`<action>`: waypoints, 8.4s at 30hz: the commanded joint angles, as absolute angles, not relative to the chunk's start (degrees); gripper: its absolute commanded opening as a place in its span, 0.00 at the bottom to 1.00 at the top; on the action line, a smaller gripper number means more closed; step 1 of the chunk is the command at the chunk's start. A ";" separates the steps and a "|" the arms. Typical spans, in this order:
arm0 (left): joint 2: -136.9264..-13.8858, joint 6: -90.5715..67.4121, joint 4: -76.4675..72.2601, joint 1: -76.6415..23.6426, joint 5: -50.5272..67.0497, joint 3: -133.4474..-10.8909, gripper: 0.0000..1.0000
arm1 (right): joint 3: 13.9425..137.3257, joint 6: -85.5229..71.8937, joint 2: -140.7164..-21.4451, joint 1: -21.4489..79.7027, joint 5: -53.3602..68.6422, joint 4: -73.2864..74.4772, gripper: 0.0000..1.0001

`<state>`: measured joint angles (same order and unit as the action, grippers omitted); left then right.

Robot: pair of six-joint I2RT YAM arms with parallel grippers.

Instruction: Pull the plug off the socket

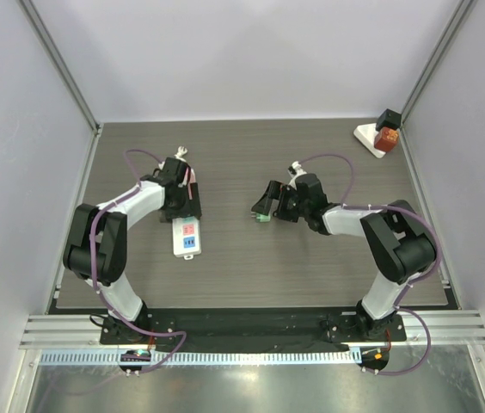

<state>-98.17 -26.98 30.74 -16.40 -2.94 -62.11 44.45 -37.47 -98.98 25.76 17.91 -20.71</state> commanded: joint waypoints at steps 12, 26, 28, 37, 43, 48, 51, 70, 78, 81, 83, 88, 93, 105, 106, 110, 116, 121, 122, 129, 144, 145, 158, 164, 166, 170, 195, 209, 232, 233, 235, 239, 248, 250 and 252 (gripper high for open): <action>-89.30 -24.61 29.44 -19.24 -7.11 -61.00 0.75 | 44.03 -33.66 -95.71 25.58 14.24 -18.63 1.00; -90.70 -24.08 30.67 -20.39 -8.17 -61.79 0.97 | 44.65 -33.93 -96.94 25.58 16.35 -19.34 1.00; -90.62 -24.17 31.11 -20.39 -8.96 -62.22 0.98 | 44.56 -33.49 -96.33 25.66 16.09 -19.34 1.00; -86.48 -25.58 32.95 -18.02 -8.26 -68.72 0.93 | 46.92 -28.40 -93.17 29.17 9.24 -13.19 0.99; -95.33 -25.75 37.35 -16.44 -9.75 -82.95 0.91 | 51.58 -25.41 -89.39 31.46 1.50 -4.32 0.95; -100.90 -24.08 38.16 -16.44 -11.25 -88.42 0.88 | 52.39 -25.83 -82.46 36.20 -1.85 -0.35 0.89; -100.55 -22.77 35.16 -16.44 -13.27 -85.88 0.88 | 51.33 -29.26 -81.30 38.93 -0.70 -0.96 0.86; -105.55 -22.33 32.52 -17.75 -9.67 -83.76 0.86 | 51.50 -43.94 -93.86 55.81 -4.13 -16.34 0.81; -106.00 -21.88 32.61 -17.75 -10.10 -84.11 0.75 | 60.36 -42.89 -102.65 56.07 -4.13 -14.68 0.81; -105.73 -21.97 32.96 -17.75 -11.16 -84.03 0.64 | 64.23 -42.80 -106.43 56.07 -3.87 -14.15 0.80; -105.47 -21.97 32.43 -17.75 -11.60 -83.23 0.61 | 65.91 -42.72 -108.27 56.08 -3.87 -13.45 0.80; -106.52 -22.15 34.10 -17.75 -12.22 -84.72 0.46 | 72.24 -41.31 -112.23 56.16 -4.04 -10.73 0.79; -105.30 -22.85 34.28 -17.75 -11.87 -84.55 0.36 | 73.65 -42.89 -116.27 56.07 -4.83 -12.74 0.80; -102.83 -23.90 34.54 -17.75 -8.36 -84.11 0.00 | 73.31 -46.66 -121.73 56.95 -7.91 -16.26 0.72; -102.48 -23.99 34.54 -17.84 -8.00 -84.11 0.00 | 73.13 -46.84 -121.90 56.95 -8.08 -16.26 0.66; -100.90 -24.26 34.02 -17.75 -7.12 -83.67 0.00 | 71.55 -47.46 -123.31 57.30 -9.23 -16.26 0.56; -98.18 -24.17 31.56 -17.67 -5.89 -81.39 0.00 | 69.44 -49.74 -126.03 57.39 -9.58 -18.54 0.48; -98.44 -24.70 30.67 -17.14 -4.13 -80.77 0.00 | 69.26 -51.68 -126.65 57.48 -10.72 -18.20 0.40; -98.61 -24.87 30.41 -16.79 -3.52 -80.60 0.00 | 69.17 -52.90 -126.91 57.39 -10.90 -17.93 0.38; -98.09 -27.59 26.29 -13.98 4.30 -78.05 0.00 | 69.78 -56.07 -128.93 55.90 -9.49 -15.65 0.30; -89.30 -24.44 24.08 -15.47 -4.04 -74.09 0.00 | 71.28 -57.92 -131.66 54.67 -5.10 -17.48 0.30; -89.30 -24.26 24.08 -15.56 -4.13 -74.09 0.00 | 70.84 -57.66 -131.57 54.58 -3.71 -18.62 0.31; -88.95 -23.56 25.40 -16.69 -4.04 -74.27 0.00 | 61.77 -54.06 -132.36 51.51 7.29 -53.00 0.68; -87.72 -21.45 26.28 -19.51 -7.73 -74.36 0.00 | 62.85 -51.76 -133.77 50.80 7.03 -55.10 0.73; -87.54 -21.36 26.37 -19.60 -7.65 -74.36 0.00 | 61.88 -52.73 -134.03 50.28 6.51 -58.77 0.73; -87.63 -21.18 26.28 -20.04 -7.03 -74.18 0.00 | 60.82 -55.10 -135.61 48.52 6.76 -63.98 0.73; -85.25 -19.34 21.89 -21.27 -3.87 -70.75 0.00 | 66.80 -67.40 -145.10 46.05 12.04 -69.26 0.17; -78.23 -19.16 20.40 -21.27 -18.71 -67.94 0.00 | 72.15 -61.80 -143.80 48.51 10.03 -54.78 0.18; -75.58 -20.21 15.55 -21.27 -6.09 -66.79 0.00 | 57.92 -50.81 -123.94 52.91 -5.19 -44.15 0.91; -75.76 -20.48 15.47 -21.27 -4.41 -67.06 0.00 | 57.83 -49.84 -122.53 53.00 -5.10 -42.03 0.91; -76.64 -20.92 15.56 -21.27 -1.60 -67.93 0.00 | 58.18 -47.82 -118.16 53.00 -6.32 -33.78 0.96; -77.87 -22.76 14.50 -21.27 4.65 -68.03 0.00 | 56.08 -44.48 -110.58 52.82 -9.93 -24.17 1.00; -86.91 -29.35 7.31 -21.27 26.35 -68.91 0.00 | 50.89 -39.47 -94.15 52.12 -19.50 -6.69 1.00; -90.43 -32.67 3.36 -21.36 31.96 -69.08 0.00 | 48.27 -36.67 -88.52 51.77 -19.42 -5.54 1.00; -93.93 -35.06 0.37 -21.36 34.27 -69.00 0.00 | 46.59 -35.86 -82.57 50.80 -19.69 -3.44 1.00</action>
